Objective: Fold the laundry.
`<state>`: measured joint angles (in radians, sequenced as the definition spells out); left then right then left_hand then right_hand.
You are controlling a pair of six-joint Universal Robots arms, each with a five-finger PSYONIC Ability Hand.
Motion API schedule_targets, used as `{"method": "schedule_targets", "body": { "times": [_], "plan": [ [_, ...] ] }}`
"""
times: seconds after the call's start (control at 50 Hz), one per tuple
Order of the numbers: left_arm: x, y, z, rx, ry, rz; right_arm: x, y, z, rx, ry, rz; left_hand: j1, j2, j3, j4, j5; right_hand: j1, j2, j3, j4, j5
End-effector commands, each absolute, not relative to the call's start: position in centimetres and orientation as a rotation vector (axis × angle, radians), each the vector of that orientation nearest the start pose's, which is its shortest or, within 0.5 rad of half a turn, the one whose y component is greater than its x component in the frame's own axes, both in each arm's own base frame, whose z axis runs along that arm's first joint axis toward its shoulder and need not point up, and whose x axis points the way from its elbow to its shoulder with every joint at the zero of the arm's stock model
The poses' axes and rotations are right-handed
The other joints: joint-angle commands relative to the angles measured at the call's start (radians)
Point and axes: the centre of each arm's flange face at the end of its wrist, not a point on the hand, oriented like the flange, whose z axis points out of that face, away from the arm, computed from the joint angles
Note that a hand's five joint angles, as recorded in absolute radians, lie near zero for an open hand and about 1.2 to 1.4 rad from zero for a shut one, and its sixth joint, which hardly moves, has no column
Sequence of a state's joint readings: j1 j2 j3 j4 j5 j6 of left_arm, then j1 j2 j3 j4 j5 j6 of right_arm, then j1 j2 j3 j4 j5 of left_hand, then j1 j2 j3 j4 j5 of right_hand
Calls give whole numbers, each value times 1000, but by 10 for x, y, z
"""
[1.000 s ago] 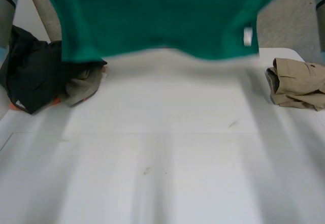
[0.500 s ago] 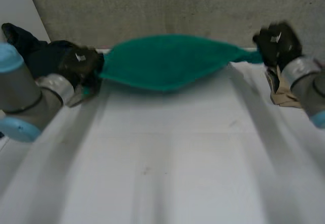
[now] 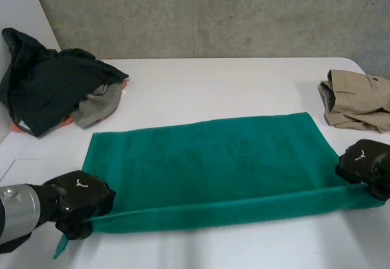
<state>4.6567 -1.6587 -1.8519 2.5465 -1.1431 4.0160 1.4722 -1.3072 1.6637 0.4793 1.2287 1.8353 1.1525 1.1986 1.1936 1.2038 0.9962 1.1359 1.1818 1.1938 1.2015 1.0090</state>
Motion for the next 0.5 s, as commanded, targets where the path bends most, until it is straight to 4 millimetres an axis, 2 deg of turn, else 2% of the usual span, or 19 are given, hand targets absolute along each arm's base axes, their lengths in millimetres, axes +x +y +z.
{"method": "schedule_targets", "body": {
  "times": [0.02, 0.08, 0.1, 0.18, 0.24, 0.38, 0.5],
  "plan": [
    [-186, -246, 193, 1532, 2533, -1284, 163, -311, 177, -1818, 2389, -1507, 244, 198, 203, 192, 226, 260, 214, 202, 195, 213],
    [-192, -268, 191, 1497, 2478, -1353, 174, -328, 175, -1747, 2362, -1637, 244, 198, 203, 192, 226, 260, 214, 202, 195, 213],
    [-197, -283, 190, 1472, 2438, -1402, 181, -341, 174, -1697, 2332, -1745, 244, 198, 203, 192, 226, 260, 214, 202, 195, 213],
    [-212, -318, 182, 1423, 2339, -1510, 197, -373, 169, -1563, 2280, -1959, 244, 198, 203, 192, 226, 260, 214, 202, 195, 213],
    [-225, -338, 173, 1413, 2290, -1552, 207, -390, 159, -1511, 2262, -2041, 244, 198, 203, 192, 226, 260, 214, 202, 195, 213],
    [-236, -372, 146, 1353, 2248, -1528, 223, -419, 140, -1479, 2223, -2205, 244, 198, 203, 192, 226, 260, 214, 202, 195, 213],
    [-237, -386, 141, 1281, 2215, -1529, 235, -431, 130, -1456, 2139, -2313, 244, 198, 203, 192, 226, 260, 214, 202, 195, 213]
  ]
}}
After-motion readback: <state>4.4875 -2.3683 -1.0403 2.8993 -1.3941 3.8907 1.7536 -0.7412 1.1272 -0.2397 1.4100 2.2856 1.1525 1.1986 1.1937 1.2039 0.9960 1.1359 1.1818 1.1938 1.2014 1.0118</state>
